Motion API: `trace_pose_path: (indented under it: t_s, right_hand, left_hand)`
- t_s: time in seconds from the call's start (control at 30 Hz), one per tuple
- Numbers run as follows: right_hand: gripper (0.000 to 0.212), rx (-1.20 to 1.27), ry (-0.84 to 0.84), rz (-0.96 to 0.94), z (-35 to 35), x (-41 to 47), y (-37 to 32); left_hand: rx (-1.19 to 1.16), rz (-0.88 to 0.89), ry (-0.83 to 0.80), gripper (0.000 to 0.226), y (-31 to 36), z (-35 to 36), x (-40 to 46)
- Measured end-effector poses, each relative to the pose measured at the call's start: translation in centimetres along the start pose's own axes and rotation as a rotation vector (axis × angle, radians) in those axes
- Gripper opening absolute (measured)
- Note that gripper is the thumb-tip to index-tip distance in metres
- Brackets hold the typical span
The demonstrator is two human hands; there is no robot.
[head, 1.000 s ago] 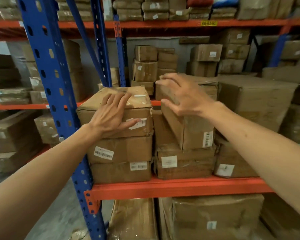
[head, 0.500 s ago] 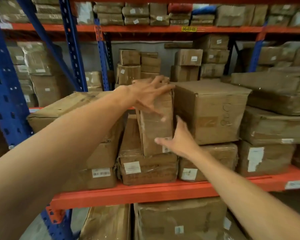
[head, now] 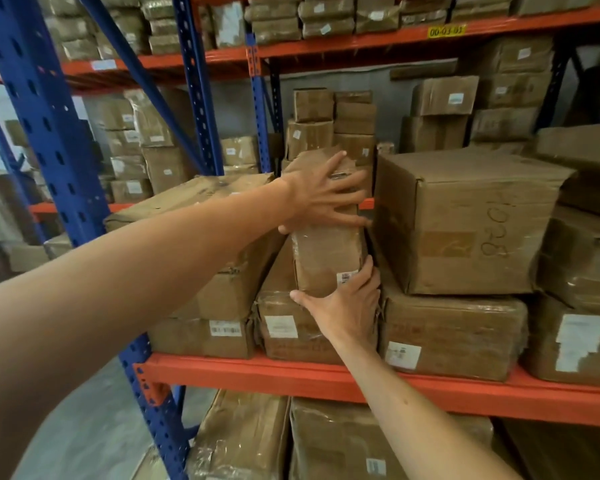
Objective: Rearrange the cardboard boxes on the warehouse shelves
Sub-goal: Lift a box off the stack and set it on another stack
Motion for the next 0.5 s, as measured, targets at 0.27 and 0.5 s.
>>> trace_pose_path:
  t_s: [0.27,0.5]
  right_hand:
    - [0.150,-0.082,0.069,-0.042,-0.1,-0.2,-1.7]
    - [0.131,-0.102,0.074,-0.243,0.4,2.1,-4.1]
  left_hand:
    - [-0.019,-0.037,0.040,0.135,-1.3,0.6,-1.8]
    - [-0.158,-0.254,0.029,0.128,-3.1,6.2,-6.7]
Point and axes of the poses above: each hand's wrist, its own x-axis towards the middle knuckle, its own z-axis out of the palm, y = z × x, the point moved 1 cm from there along x, towards the middle knuckle, and after that the axes turned 13 degrees about -z, right-handed, at the moved point
